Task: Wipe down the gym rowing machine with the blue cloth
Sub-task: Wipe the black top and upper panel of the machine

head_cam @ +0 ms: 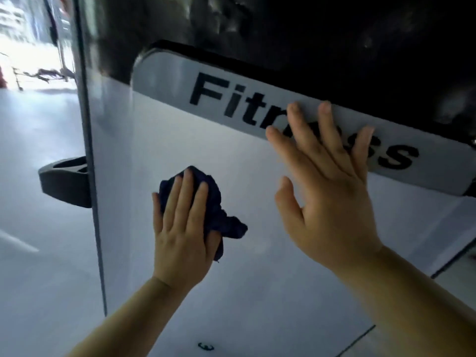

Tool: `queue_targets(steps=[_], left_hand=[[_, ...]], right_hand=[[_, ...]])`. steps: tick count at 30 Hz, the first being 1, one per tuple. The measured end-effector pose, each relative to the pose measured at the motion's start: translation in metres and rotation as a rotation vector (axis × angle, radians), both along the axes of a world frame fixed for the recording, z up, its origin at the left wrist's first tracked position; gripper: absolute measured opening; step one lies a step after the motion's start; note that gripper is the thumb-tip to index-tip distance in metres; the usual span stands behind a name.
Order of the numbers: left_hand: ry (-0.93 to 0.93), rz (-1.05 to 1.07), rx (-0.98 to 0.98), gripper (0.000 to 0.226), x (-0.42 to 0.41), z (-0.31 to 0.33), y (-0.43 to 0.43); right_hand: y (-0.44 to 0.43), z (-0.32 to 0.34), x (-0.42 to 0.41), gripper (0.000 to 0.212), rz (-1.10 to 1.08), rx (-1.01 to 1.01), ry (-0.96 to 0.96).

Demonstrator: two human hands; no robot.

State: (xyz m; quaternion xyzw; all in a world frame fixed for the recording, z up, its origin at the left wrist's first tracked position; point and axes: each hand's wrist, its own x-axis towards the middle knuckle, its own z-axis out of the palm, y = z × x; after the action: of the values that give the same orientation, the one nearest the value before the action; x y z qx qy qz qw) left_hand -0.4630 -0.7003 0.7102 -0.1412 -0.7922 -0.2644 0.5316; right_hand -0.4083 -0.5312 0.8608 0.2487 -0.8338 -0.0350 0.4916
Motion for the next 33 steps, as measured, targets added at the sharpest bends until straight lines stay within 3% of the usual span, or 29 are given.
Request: queue_targets(steps=[3, 7, 10, 14, 16, 19, 23, 26, 27, 28, 30, 32, 33], left_hand=[[-0.16, -0.022, 0.323, 0.063, 0.002, -0.006, 0.001], [-0.2, -0.051, 0.734, 0.059, -0.02, 0.064, -0.012], [-0.13, -0.076, 0.692, 0.053, -0.027, 0.063, -0.019], [-0.194, -0.117, 0.685, 0.048, -0.019, -0.009, -0.016], [-0.269, -0.164, 0.894, 0.044, -0.028, -0.008, -0.022], [-0.285, -0.206, 1.199, 0.051, -0.043, 0.046, -0.036], [-0.117, -0.177, 0.841, 0.055, -0.037, 0.087, -0.036], [-0.045, -0.145, 0.511, 0.054, -0.03, 0.028, -0.03], [-0.072, -0.132, 0.489, 0.055, -0.026, 0.003, -0.029], [-0.133, -0.137, 0.557, 0.055, -0.023, -0.014, -0.031], [-0.29, -0.159, 0.887, 0.055, -0.028, -0.008, -0.044], [-0.362, -0.158, 1.164, 0.051, -0.047, 0.034, -0.06], [-0.371, -0.161, 1.208, 0.053, -0.056, 0.06, -0.068]], right_hand=[[-0.019, 0.0, -0.005, 0.057, -0.005, 0.098, -0.051], [-0.047, 0.005, -0.013, 0.056, 0.002, 0.184, -0.113], [-0.065, 0.004, -0.019, 0.055, -0.038, 0.272, -0.146], [-0.074, 0.002, -0.024, 0.054, -0.088, 0.345, -0.165], [-0.075, 0.003, -0.025, 0.055, -0.098, 0.372, -0.167], [-0.083, 0.007, -0.026, 0.055, -0.091, 0.394, -0.175], [-0.098, 0.025, -0.033, 0.054, -0.063, 0.364, -0.168], [-0.109, 0.033, -0.041, 0.055, -0.091, 0.408, -0.137], [-0.112, 0.032, -0.043, 0.056, -0.107, 0.44, -0.127], [-0.114, 0.031, -0.045, 0.056, -0.121, 0.465, -0.119], [-0.117, 0.028, -0.047, 0.056, -0.139, 0.489, -0.112], [-0.122, 0.028, -0.048, 0.056, -0.163, 0.507, -0.111], [-0.124, 0.027, -0.049, 0.056, -0.172, 0.517, -0.11]])
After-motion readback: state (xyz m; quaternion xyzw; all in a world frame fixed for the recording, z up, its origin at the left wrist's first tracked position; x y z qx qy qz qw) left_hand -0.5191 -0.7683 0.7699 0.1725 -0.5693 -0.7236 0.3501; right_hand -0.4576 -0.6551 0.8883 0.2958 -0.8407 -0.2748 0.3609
